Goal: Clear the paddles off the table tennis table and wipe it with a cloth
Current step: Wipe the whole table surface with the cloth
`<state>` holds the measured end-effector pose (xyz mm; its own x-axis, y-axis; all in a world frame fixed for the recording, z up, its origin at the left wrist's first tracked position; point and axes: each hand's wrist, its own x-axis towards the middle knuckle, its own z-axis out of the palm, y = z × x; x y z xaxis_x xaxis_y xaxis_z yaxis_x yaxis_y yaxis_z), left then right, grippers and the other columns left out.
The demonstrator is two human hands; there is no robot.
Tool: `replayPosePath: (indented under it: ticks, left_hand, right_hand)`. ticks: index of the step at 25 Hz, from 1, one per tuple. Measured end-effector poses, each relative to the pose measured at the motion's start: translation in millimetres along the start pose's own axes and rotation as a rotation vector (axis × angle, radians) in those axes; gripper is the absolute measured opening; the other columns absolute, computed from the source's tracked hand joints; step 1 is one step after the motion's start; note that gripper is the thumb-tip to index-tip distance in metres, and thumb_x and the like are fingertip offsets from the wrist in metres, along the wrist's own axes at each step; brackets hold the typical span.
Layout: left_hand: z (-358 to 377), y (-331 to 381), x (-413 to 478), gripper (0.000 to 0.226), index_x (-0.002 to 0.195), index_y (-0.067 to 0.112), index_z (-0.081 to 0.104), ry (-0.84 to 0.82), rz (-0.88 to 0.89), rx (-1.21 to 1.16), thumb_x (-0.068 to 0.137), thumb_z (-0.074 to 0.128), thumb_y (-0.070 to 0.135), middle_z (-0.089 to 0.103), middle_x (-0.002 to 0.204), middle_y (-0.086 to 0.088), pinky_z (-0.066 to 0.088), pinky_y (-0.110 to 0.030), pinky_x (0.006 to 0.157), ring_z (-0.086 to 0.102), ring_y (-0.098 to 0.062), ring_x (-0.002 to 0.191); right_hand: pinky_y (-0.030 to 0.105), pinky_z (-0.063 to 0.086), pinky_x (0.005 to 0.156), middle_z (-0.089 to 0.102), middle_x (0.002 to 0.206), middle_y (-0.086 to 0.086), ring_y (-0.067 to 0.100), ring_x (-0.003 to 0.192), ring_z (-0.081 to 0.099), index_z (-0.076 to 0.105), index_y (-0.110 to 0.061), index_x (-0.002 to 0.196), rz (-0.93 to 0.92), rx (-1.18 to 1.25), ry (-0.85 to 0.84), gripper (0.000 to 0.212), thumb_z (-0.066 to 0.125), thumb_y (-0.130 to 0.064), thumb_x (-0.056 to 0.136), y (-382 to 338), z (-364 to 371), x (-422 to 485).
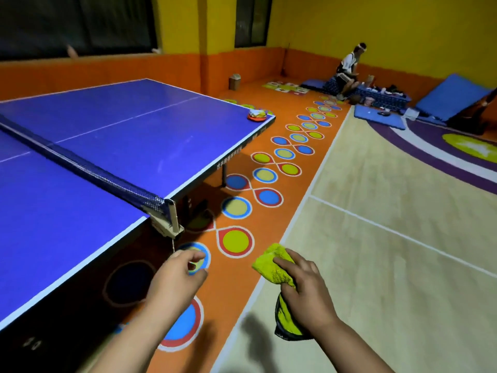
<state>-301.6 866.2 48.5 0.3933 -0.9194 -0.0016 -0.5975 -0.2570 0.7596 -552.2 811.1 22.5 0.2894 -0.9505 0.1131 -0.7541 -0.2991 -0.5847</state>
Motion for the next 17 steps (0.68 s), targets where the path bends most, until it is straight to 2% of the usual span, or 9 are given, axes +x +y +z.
replayPosePath:
  ticks: [3,6,10,13,17]
  left_hand:
    - [9.8,8.2,46.1,0.022,0.101,0.032,0.06,0.09,-0.071,-0.003,0.082,0.066,0.022,0.055,0.096,0.014,0.041,-0.02,0.067,0.053,-0.002,0.087]
    - [14.5,7.8,98.3,0.023,0.098,0.031,0.062,0.175,-0.154,0.007,0.08,0.068,0.018,0.056,0.095,0.013,0.041,-0.022,0.071,0.055,-0.007,0.089]
    - [15.3,-3.4,187.4,0.023,0.102,0.024,0.065,0.315,-0.25,0.035,0.08,0.068,0.016,0.057,0.098,0.006,0.036,-0.024,0.072,0.055,-0.012,0.089]
    - [16.1,-14.9,278.4,0.025,0.106,0.02,0.065,0.393,-0.307,0.0,0.081,0.067,0.017,0.057,0.096,0.002,0.039,-0.027,0.076,0.056,-0.017,0.099]
    - [17.7,-20.4,377.4,0.028,0.109,0.022,0.064,0.441,-0.362,0.013,0.081,0.066,0.021,0.058,0.107,0.001,0.041,-0.029,0.08,0.057,-0.018,0.105]
  right_hand:
    - [0.028,0.032,0.107,0.039,0.144,-0.017,0.013,0.129,0.036,0.058,-0.038,0.127,-0.08,0.008,-0.065,0.059,0.042,-0.024,0.072,18.3,-2.2,80.5]
    - [0.026,0.031,0.106,0.04,0.145,-0.014,0.013,0.13,0.036,0.059,-0.037,0.126,-0.155,0.047,-0.164,0.058,0.044,-0.024,0.072,26.3,18.2,158.9]
    - [0.031,0.03,0.11,0.036,0.148,-0.017,0.012,0.133,0.032,0.056,-0.04,0.128,-0.249,0.063,-0.281,0.058,0.042,-0.029,0.073,21.1,47.7,261.7]
    - [0.033,0.032,0.109,0.035,0.148,-0.018,0.012,0.132,0.033,0.056,-0.039,0.128,-0.29,0.045,-0.303,0.058,0.039,-0.036,0.073,16.4,57.8,350.8]
    - [0.031,0.03,0.108,0.038,0.149,-0.013,0.015,0.132,0.034,0.058,-0.036,0.129,-0.358,-0.023,-0.28,0.056,0.045,-0.027,0.075,7.7,52.9,465.1]
